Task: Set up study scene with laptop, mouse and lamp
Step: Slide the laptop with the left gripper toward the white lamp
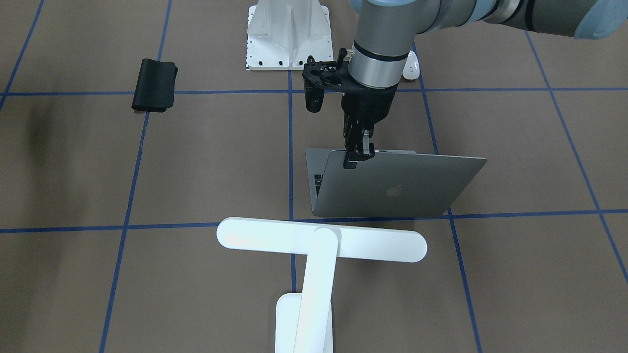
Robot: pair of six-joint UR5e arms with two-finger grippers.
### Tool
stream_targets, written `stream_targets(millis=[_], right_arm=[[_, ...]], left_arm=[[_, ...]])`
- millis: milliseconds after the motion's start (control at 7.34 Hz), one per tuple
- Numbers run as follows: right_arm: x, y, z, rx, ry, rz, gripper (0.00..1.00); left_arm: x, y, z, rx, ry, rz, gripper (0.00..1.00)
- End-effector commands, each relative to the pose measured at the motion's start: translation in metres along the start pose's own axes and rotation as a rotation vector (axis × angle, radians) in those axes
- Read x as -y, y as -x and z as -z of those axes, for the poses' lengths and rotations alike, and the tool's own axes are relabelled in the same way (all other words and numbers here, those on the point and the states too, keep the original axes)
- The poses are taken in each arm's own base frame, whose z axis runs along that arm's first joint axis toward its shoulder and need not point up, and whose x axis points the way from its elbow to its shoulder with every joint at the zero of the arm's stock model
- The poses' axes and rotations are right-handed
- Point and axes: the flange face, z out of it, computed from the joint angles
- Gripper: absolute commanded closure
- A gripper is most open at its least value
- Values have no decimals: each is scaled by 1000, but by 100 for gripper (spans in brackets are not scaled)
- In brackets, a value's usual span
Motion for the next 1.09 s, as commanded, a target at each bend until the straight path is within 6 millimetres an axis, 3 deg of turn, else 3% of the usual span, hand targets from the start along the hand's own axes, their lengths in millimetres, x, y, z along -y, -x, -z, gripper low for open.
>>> stream_targets(millis=[0,409,545,681,817,954], right_arm=[[0,-2,-2,-1,3,-3,0],[0,-2,-1,-1,1,-1,0],[0,-1,-1,-1,2,1,0],[0,-2,-1,-1,1,0,0],[0,-2,-1,-1,1,0,0],[0,-2,-1,-1,0,1,0]], left_arm=[[7,-13,-17,5,-3,-2,100],[8,-15,-19,10,-8,25,100],[9,-15,-19,18,-6,44,89],[9,-15,-18,23,-8,60,62],[9,-15,-17,24,-9,68,56],[9,-15,-17,23,-8,68,56]])
